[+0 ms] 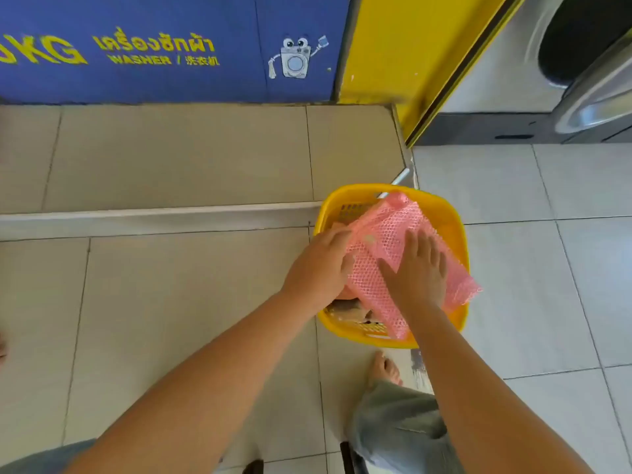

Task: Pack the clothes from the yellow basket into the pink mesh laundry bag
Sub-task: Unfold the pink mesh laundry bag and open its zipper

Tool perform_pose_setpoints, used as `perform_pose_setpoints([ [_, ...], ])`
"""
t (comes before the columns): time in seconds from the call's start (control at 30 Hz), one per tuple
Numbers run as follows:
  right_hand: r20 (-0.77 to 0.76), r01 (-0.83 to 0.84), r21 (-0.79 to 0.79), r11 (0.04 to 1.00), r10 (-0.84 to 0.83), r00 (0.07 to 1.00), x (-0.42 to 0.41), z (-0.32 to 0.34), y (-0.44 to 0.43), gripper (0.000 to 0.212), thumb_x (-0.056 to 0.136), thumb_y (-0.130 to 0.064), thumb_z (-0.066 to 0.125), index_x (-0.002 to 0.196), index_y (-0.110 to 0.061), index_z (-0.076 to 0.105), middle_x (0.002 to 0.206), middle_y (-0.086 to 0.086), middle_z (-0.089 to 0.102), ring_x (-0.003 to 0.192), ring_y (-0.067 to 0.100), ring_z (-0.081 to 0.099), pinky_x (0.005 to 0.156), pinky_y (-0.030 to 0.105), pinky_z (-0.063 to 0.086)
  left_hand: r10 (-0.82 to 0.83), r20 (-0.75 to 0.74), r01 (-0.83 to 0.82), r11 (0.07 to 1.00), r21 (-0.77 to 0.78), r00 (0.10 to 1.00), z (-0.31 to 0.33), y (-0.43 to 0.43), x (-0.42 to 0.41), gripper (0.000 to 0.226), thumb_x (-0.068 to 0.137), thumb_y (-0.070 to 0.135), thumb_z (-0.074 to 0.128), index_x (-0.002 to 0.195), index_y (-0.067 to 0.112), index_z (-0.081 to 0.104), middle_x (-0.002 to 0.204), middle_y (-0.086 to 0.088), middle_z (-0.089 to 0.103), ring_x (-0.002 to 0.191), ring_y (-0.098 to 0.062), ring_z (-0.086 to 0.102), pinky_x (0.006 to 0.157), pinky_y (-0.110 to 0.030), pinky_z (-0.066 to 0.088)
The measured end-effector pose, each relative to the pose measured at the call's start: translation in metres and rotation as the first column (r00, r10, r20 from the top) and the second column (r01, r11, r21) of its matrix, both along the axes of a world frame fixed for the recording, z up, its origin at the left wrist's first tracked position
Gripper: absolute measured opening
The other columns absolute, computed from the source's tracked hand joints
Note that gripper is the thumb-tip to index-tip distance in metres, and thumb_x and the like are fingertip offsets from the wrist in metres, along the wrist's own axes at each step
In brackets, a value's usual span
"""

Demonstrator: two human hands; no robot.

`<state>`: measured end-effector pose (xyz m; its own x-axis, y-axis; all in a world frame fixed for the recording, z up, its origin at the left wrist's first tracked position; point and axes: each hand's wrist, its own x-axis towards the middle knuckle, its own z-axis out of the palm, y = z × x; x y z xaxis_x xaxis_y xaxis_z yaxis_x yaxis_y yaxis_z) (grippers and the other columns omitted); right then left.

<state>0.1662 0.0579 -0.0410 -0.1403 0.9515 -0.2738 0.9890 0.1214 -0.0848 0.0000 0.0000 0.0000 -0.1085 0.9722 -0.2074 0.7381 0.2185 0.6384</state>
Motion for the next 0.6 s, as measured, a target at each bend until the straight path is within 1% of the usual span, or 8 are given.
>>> perform_pose_setpoints([
  [0.1, 0.045, 0.058, 0.066, 0.996, -0.061, 0.997, 0.007, -0.023, 0.011, 0.1, 0.084, -0.072, 0.048, 0.155, -0.015, 0.007, 0.162, 0.016, 0.011, 0.15, 0.033, 0.01, 0.121, 0.047, 0.013, -0.026, 0.019, 0.026, 1.0, 0.001, 0.999, -0.035, 0.021, 0.022, 0.053, 0.101, 0.033, 0.042, 0.15, 0.019, 0.027, 0.158, -0.001, 0.027, 0.145, -0.023, 0.026, 0.115, -0.038, 0.028],
  [0.2, 0.005, 0.114, 0.034, 0.993, -0.115, 0.993, 0.012, -0.038, 0.017, 0.113, 0.075, -0.081, 0.048, 0.155, -0.017, 0.001, 0.161, 0.018, 0.012, 0.148, 0.038, 0.015, 0.118, 0.051, 0.018, 0.018, -0.036, -0.022, 0.991, -0.133, 0.999, -0.069, 0.038, 0.042, 0.067, 0.1, 0.039, 0.042, 0.155, 0.016, 0.01, 0.162, -0.009, 0.013, 0.15, -0.032, 0.011, 0.12, -0.047, 0.015],
  [0.3, -0.017, 0.146, -0.059, 0.988, -0.147, 0.989, 0.015, -0.043, 0.018, 0.119, 0.071, -0.085, 0.048, 0.154, -0.018, -0.004, 0.156, 0.017, 0.029, 0.141, 0.038, 0.033, 0.112, 0.053, 0.024, 0.214, -0.011, -0.212, 0.955, -0.205, 0.977, -0.092, 0.046, 0.047, 0.071, 0.098, 0.038, 0.048, 0.154, 0.011, 0.013, 0.158, -0.012, 0.022, 0.146, -0.034, 0.023, 0.116, -0.046, 0.026],
  [0.33, -0.014, 0.152, -0.088, 0.984, -0.154, 0.988, 0.016, -0.042, 0.018, 0.119, 0.071, -0.086, 0.048, 0.154, -0.018, -0.003, 0.154, 0.017, 0.033, 0.139, 0.037, 0.035, 0.112, 0.054, 0.023, 0.243, -0.015, -0.24, 0.945, -0.22, 0.97, -0.096, 0.047, 0.046, 0.072, 0.097, 0.037, 0.051, 0.153, 0.01, 0.016, 0.157, -0.012, 0.024, 0.144, -0.034, 0.027, 0.115, -0.046, 0.029],
  [0.4, -0.017, 0.144, -0.101, 0.984, -0.147, 0.989, 0.019, -0.042, 0.018, 0.114, 0.072, -0.084, 0.049, 0.154, -0.019, 0.004, 0.152, 0.014, 0.038, 0.138, 0.036, 0.038, 0.111, 0.057, 0.022, 0.231, -0.057, -0.238, 0.952, -0.191, 0.971, -0.099, 0.046, 0.046, 0.068, 0.094, 0.039, 0.056, 0.149, 0.01, 0.028, 0.151, -0.011, 0.035, 0.137, -0.035, 0.038, 0.11, -0.046, 0.038],
  [0.47, -0.086, 0.13, -0.113, 0.985, -0.14, 0.986, 0.026, -0.037, 0.014, 0.1, 0.077, -0.076, 0.054, 0.152, -0.021, 0.018, 0.147, 0.009, 0.046, 0.135, 0.035, 0.044, 0.111, 0.059, 0.023, 0.194, -0.064, -0.203, 0.964, -0.172, 0.979, -0.096, 0.042, 0.043, 0.06, 0.093, 0.039, 0.058, 0.143, 0.012, 0.039, 0.138, -0.01, 0.048, 0.123, -0.034, 0.052, 0.097, -0.043, 0.047],
  [0.53, -0.194, 0.123, -0.122, 0.985, -0.145, 0.97, 0.031, -0.031, 0.009, 0.081, 0.084, -0.062, 0.059, 0.148, -0.022, 0.028, 0.141, 0.008, 0.053, 0.128, 0.035, 0.051, 0.107, 0.054, 0.036, 0.163, -0.031, -0.166, 0.97, -0.176, 0.986, -0.084, 0.037, 0.039, 0.049, 0.095, 0.034, 0.056, 0.138, 0.015, 0.044, 0.13, -0.01, 0.055, 0.112, -0.034, 0.059, 0.084, -0.039, 0.048],
  [0.6, -0.234, 0.08, -0.073, 0.994, -0.095, 0.968, 0.033, -0.022, 0.004, 0.066, 0.09, -0.052, 0.058, 0.145, -0.023, 0.035, 0.132, 0.01, 0.06, 0.119, 0.037, 0.057, 0.095, 0.047, 0.046, 0.121, -0.085, -0.129, 0.987, -0.098, 0.989, -0.071, 0.028, 0.039, 0.039, 0.096, 0.034, 0.055, 0.132, 0.017, 0.054, 0.125, -0.011, 0.061, 0.106, -0.033, 0.061, 0.079, -0.037, 0.048],
])
